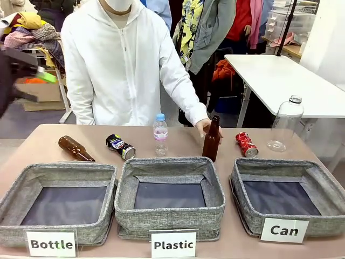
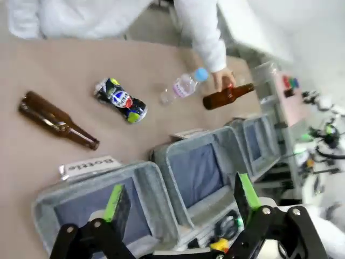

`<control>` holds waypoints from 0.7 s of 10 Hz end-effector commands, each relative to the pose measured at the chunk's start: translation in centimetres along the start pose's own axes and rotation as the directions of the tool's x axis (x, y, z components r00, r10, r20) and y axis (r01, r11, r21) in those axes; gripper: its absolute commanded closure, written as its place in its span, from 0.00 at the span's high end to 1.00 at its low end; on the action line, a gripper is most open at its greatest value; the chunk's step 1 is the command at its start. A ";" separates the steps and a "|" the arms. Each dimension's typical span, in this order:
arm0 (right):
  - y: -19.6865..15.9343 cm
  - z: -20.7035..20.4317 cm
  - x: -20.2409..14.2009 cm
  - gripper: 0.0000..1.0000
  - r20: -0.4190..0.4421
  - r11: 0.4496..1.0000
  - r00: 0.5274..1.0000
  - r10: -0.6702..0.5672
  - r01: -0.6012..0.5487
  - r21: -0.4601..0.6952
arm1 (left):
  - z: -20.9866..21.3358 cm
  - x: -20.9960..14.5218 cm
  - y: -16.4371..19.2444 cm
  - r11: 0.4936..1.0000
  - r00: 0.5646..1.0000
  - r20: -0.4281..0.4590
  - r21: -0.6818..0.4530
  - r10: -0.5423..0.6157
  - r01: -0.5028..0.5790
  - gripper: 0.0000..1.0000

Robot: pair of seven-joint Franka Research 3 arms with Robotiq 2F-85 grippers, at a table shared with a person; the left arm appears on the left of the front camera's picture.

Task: Sort the can waste into the basket.
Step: Pick up the can waste from the table and place it in the right Fabric basket.

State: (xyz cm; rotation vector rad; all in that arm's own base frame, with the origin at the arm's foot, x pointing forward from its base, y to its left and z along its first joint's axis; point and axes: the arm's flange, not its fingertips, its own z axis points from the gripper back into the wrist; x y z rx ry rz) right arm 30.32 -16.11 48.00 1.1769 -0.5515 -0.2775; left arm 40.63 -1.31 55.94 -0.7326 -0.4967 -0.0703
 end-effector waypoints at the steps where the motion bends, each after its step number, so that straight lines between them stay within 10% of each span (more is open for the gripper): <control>1: 0.2 0.0 0.1 1.00 0.009 1.000 1.000 0.009 -0.009 0.018 | -3.4 3.1 0.6 0.982 0.992 -0.073 0.152 -0.098 0.109 1.00; 6: 0.2 0.0 0.1 1.00 0.009 1.000 1.000 0.009 -0.009 0.018 | -12.6 5.0 0.6 0.927 0.926 -0.312 0.236 -0.211 0.291 1.00; 7: 0.2 0.0 0.1 1.00 0.009 1.000 1.000 0.009 -0.009 0.018 | -11.6 5.0 0.1 0.976 0.932 -0.358 0.219 0.062 0.019 1.00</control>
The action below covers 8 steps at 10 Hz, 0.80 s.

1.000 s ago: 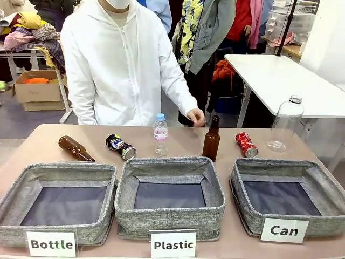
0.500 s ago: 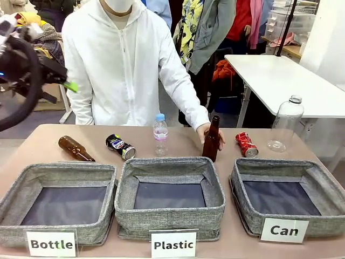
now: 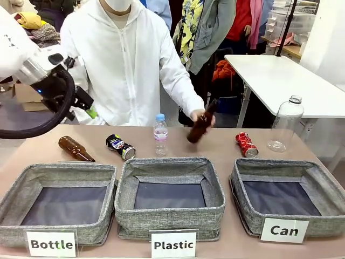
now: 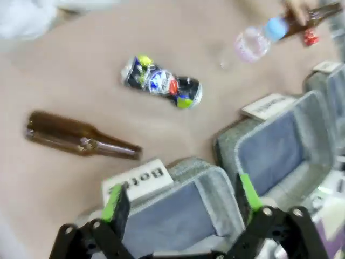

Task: Sort the can waste into the basket.
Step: Pick up the can waste from the table and place it in the right Fabric basket.

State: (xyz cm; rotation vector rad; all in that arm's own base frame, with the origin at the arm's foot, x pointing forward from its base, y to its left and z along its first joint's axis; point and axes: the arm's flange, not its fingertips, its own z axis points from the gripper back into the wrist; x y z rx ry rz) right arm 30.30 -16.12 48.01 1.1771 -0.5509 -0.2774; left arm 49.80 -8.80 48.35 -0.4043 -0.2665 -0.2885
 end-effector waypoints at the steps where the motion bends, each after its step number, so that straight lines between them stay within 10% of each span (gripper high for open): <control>1: 0.1 0.0 0.1 1.00 0.010 1.000 1.000 0.009 -0.009 0.018 | 0.9 0.1 -0.1 0.996 0.994 0.069 0.037 -0.086 0.083 1.00; 8: 0.1 0.0 0.1 1.00 0.010 1.000 1.000 0.009 -0.009 0.018 | 0.9 6.7 1.3 0.991 0.991 0.000 0.009 -0.135 0.135 1.00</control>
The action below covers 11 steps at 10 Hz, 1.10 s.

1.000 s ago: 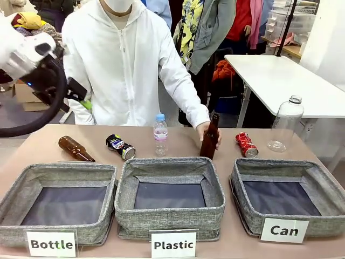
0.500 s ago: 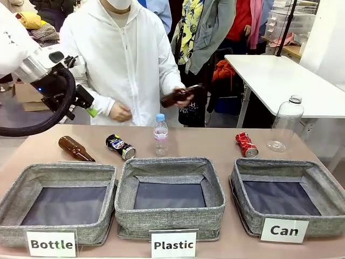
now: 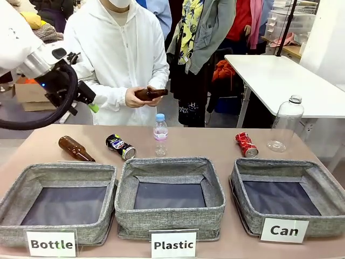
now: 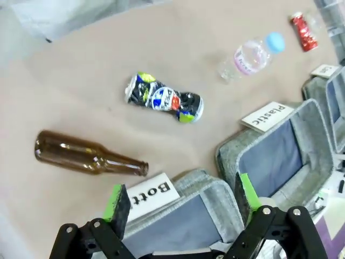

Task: Sort the can waste into the basket.
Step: Pick up the can waste from the table and place it in the right Fabric basket.

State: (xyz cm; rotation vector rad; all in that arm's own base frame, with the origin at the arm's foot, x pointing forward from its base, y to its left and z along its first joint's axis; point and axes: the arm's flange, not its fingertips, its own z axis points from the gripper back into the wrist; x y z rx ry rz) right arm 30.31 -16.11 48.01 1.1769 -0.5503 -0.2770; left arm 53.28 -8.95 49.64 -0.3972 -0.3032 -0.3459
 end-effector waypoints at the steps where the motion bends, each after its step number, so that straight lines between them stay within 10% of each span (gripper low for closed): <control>1: 0.1 0.0 0.1 1.00 0.010 1.000 1.000 0.009 -0.009 0.018 | -0.3 4.5 1.1 0.983 0.983 -0.029 0.022 -0.184 0.185 1.00; 3: 0.1 0.0 0.1 1.00 0.010 1.000 1.000 0.009 -0.009 0.018 | -1.9 5.8 1.4 0.880 0.869 -0.147 -0.129 -0.473 0.457 1.00; 4: 0.1 0.0 0.1 1.00 0.010 1.000 1.000 0.009 -0.009 0.018 | -0.6 3.5 2.1 0.713 0.683 -0.245 -0.400 -0.688 0.575 1.00; 5: 0.1 0.0 0.1 1.00 0.010 1.000 1.000 0.009 -0.009 0.018 | 5.1 -2.3 3.6 0.629 0.628 -0.182 -0.466 -0.757 0.623 1.00; 7: 0.1 0.0 0.1 1.00 0.010 1.000 1.000 0.009 -0.009 0.018 | 18.0 -14.8 7.2 0.699 0.713 -0.104 -0.337 -0.694 0.631 1.00; 11: 0.1 0.0 0.1 1.00 0.010 1.000 1.000 0.009 -0.009 0.018 | 27.7 -33.6 14.4 0.480 0.506 0.022 -0.283 -0.862 0.830 1.00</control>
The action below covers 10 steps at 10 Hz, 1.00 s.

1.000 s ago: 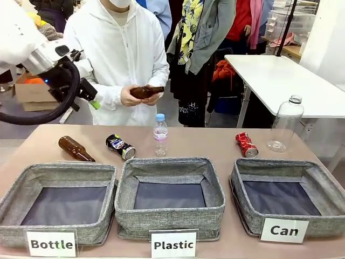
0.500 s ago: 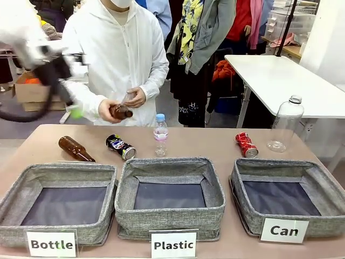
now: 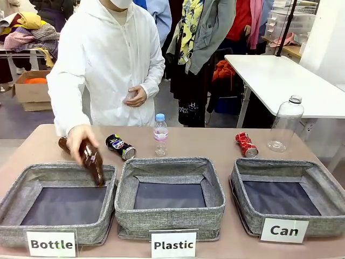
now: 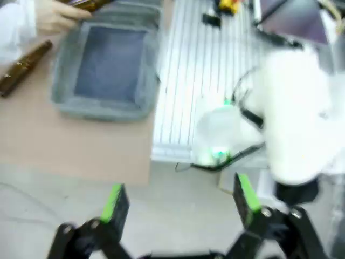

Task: Sort the can waste into the basket.
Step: Pick up the can waste from the table and place it in the right Fabric basket.

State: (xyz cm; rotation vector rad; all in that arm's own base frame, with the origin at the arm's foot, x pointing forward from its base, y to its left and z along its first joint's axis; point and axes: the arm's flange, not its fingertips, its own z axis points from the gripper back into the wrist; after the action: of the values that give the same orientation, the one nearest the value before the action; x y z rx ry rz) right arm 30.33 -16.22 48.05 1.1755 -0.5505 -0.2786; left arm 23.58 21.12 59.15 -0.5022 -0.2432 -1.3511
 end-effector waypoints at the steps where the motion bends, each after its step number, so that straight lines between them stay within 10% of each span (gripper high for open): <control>1: 0.1 -0.1 0.1 1.00 0.009 1.000 1.000 0.010 -0.010 0.020 | -0.5 -7.0 -1.8 0.989 0.989 0.076 0.081 -0.128 0.122 1.00; 5: 0.1 -0.1 0.1 1.00 0.009 1.000 1.000 0.010 -0.010 0.020 | -2.3 -11.7 -2.2 0.981 0.959 0.225 0.128 -0.175 0.149 1.00; 10: 0.1 -0.1 0.1 1.00 0.009 1.000 1.000 0.010 -0.010 0.020 | -1.9 -2.0 2.0 0.984 0.975 0.176 0.138 -0.138 0.114 1.00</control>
State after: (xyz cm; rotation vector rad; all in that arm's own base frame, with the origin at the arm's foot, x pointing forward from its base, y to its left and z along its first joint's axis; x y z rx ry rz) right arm 30.34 -16.17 48.09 1.1751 -0.5495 -0.2767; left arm 23.75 24.33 55.28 -0.5441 -0.5499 -1.4244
